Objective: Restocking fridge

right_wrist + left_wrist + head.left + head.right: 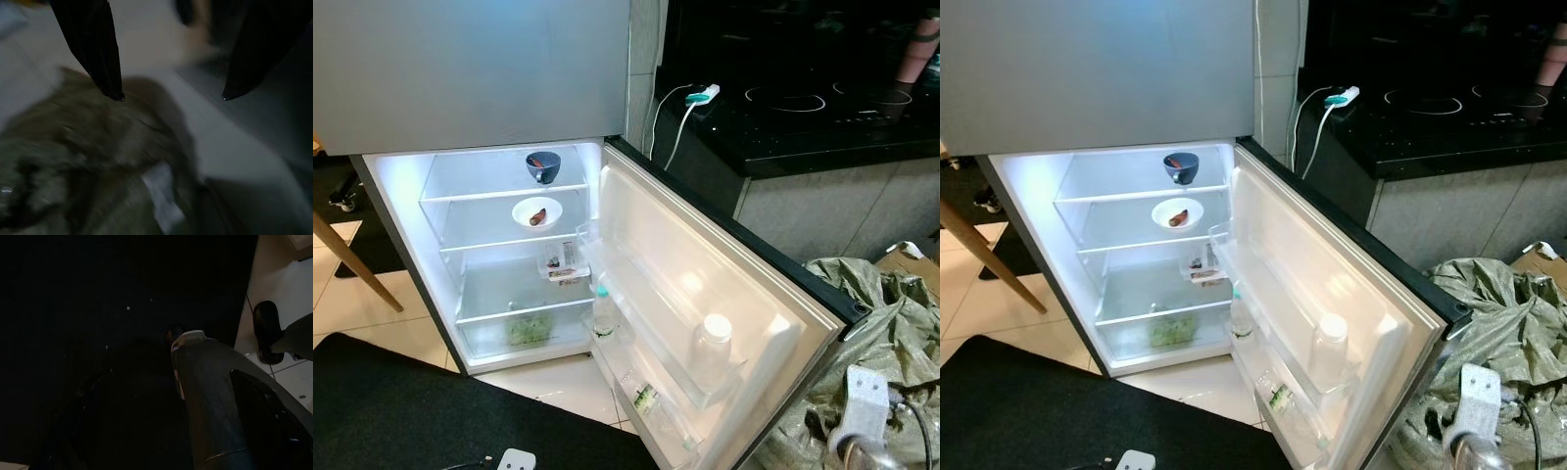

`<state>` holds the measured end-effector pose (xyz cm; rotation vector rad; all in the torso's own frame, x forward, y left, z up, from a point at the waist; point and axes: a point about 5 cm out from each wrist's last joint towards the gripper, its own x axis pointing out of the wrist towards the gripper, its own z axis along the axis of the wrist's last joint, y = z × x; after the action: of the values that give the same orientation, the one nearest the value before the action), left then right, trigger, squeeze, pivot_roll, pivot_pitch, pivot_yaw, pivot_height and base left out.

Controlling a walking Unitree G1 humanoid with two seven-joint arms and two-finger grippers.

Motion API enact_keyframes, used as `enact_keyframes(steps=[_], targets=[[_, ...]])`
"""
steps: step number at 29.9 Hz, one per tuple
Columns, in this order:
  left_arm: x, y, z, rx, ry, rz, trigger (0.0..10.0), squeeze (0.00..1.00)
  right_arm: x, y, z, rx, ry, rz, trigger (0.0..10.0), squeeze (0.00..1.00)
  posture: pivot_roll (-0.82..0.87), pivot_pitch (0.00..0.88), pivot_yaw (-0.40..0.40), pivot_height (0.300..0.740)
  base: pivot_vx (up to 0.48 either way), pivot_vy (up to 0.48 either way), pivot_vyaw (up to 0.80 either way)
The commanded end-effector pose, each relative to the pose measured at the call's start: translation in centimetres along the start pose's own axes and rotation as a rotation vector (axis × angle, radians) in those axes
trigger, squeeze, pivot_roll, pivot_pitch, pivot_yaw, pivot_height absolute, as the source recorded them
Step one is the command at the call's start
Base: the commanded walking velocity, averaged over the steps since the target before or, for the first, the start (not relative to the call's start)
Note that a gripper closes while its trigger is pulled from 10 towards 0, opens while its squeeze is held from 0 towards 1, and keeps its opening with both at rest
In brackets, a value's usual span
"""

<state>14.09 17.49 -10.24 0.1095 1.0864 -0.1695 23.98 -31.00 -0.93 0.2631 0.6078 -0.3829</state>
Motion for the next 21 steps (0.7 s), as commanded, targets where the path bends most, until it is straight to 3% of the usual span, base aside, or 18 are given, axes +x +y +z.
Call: enact_keyframes(steps=[1, 4, 8, 11, 15, 16, 19, 21], targets=[[-0.1, 0.5, -0.1, 0.007, 0.006, 0.011, 10.0, 0.0, 0.1, 0.6, 0.3, 0.048, -0.03, 0.061, 10.0, 0.0, -0.05, 0.0, -0.017, 0.74, 0.0, 0.0, 0.0], [-0.1, 0.4, -0.2, 0.007, 0.006, 0.01, 10.0, 0.0, 0.2, 1.7, 0.5, 0.031, -0.036, 0.148, 10.0, 0.0, -0.05, 0.0, -0.018, 0.74, 0.0, 0.0, 0.0], [-0.1, 0.4, -0.2, 0.005, 0.007, 0.01, 10.0, 0.0, 0.2, 4.1, 0.3, 0.091, -0.029, 0.383, 10.0, 0.0, -0.05, 0.0, -0.018, 0.74, 0.0, 0.0, 0.0], [-0.1, 0.4, -0.2, 0.005, 0.007, 0.011, 10.0, 0.0, 0.0, 4.8, 0.0, 0.104, -0.009, 0.471, 10.0, 0.0, -0.05, 0.0, -0.016, 0.74, 0.0, 0.0, 0.0], [-0.1, 0.4, -0.2, 0.005, 0.007, 0.01, 10.0, 0.0, -1.0, 7.6, -1.5, 0.114, 0.114, 0.814, 10.0, 0.0, -0.05, 0.0, -0.014, 0.74, 0.0, 0.0, 0.0], [-0.1, 0.4, -0.2, 0.005, 0.007, 0.01, 10.0, 0.0, -1.0, 7.6, -1.5, 0.114, 0.114, 0.814, 10.0, 0.0, -0.05, 0.0, -0.014, 0.74, 0.0, 0.0, 0.0], [-0.1, 0.4, -0.2, 0.007, 0.008, 0.01, 10.0, 0.0, -2.9, 10.1, -2.5, 0.12, 0.251, 1.24, 10.0, 0.0, -0.05, 0.0, -0.014, 0.74, 0.0, 0.0, 0.0], [-0.1, 0.4, -0.2, 0.007, 0.009, 0.01, 10.0, 0.0, -3.1, 10.7, -2.6, 0.102, 0.277, 1.298, 10.0, 0.0, -0.05, 0.0, -0.014, 0.74, 0.0, 0.0, 0.0]])
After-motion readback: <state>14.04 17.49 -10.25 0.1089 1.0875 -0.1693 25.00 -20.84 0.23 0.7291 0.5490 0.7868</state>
